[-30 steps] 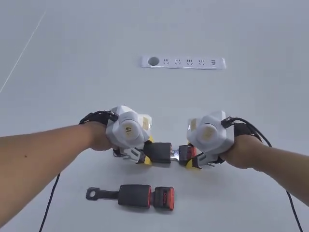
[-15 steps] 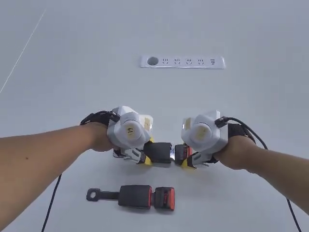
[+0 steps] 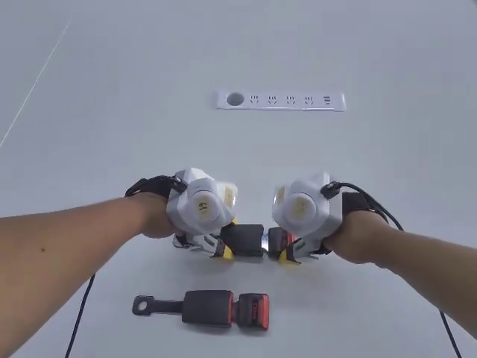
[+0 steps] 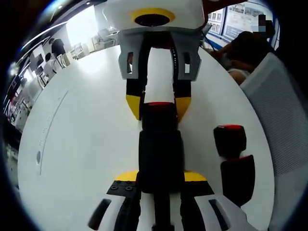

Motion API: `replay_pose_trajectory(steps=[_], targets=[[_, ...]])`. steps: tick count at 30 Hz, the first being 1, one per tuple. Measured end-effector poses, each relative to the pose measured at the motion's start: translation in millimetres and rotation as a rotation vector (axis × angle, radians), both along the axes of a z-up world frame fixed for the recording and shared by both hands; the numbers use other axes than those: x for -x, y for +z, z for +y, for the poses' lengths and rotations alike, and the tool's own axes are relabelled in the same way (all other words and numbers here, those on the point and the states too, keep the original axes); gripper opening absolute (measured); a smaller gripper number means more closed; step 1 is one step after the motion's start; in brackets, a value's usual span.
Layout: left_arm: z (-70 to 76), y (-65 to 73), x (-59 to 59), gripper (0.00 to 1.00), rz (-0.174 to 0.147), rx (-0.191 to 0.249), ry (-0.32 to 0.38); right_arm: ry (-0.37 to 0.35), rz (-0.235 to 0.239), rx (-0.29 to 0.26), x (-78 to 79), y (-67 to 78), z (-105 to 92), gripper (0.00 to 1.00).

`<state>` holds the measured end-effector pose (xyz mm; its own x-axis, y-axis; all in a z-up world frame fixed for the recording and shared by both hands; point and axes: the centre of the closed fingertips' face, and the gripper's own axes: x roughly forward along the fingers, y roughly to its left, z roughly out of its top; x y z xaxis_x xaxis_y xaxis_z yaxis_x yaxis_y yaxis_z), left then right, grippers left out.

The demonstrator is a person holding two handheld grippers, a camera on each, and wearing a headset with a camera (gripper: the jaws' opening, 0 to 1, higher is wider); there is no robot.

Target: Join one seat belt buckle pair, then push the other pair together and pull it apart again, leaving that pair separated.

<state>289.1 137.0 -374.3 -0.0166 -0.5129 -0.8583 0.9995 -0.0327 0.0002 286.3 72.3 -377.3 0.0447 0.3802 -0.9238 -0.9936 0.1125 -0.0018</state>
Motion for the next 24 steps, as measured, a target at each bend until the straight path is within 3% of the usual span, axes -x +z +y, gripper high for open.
replay_pose_trajectory(steps=[24], targets=[[0.7, -1.4, 0.8, 0.32, -0.004, 0.001, -0.032, 0.021, -0.004, -0.005, 1.3, 0.0, -0.2, 0.32]])
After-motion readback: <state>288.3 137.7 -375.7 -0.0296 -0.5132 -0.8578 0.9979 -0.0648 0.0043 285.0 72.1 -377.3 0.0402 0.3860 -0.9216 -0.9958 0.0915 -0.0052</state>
